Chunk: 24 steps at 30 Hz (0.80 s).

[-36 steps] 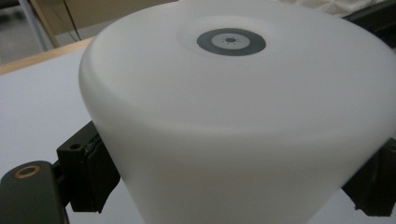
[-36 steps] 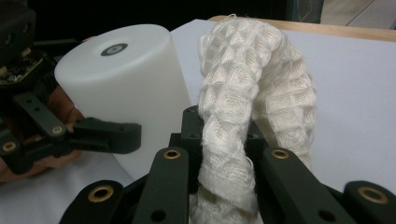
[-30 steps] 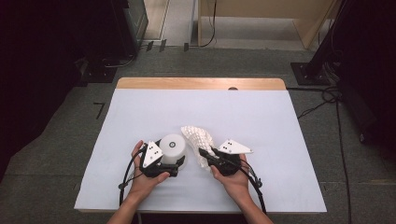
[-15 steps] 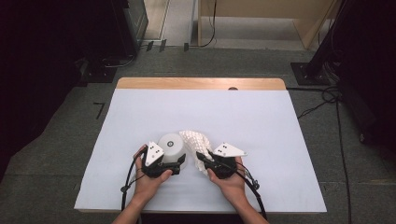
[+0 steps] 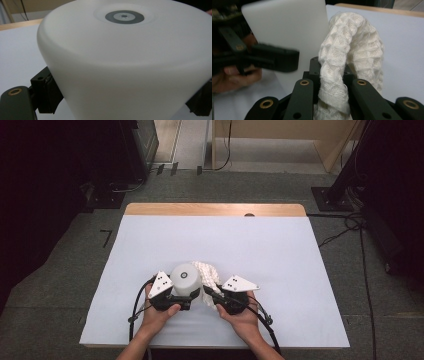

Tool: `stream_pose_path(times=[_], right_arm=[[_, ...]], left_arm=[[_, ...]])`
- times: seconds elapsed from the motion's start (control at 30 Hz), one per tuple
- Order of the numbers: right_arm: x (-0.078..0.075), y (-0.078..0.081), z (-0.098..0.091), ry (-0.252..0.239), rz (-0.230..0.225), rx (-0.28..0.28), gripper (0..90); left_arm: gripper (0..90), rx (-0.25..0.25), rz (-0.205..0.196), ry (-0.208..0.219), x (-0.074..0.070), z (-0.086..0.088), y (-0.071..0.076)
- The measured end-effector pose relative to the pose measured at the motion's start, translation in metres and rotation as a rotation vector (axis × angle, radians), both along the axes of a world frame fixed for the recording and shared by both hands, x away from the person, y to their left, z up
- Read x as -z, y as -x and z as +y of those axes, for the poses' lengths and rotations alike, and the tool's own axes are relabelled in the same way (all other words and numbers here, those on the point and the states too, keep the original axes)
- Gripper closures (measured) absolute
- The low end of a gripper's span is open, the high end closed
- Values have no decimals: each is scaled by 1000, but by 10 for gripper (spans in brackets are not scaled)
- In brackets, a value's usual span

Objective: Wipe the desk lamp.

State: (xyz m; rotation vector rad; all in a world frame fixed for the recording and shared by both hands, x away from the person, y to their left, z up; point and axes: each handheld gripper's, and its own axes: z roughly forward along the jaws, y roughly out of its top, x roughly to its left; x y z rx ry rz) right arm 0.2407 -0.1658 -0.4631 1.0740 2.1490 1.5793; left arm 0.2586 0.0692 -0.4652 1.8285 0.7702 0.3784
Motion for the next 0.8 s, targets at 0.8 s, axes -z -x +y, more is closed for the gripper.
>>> stream_pose_path(times=[0.8], right_arm=[[11, -5, 4, 32, 21, -18, 785]], left_arm=[[84, -61, -52, -36, -6, 4, -1]])
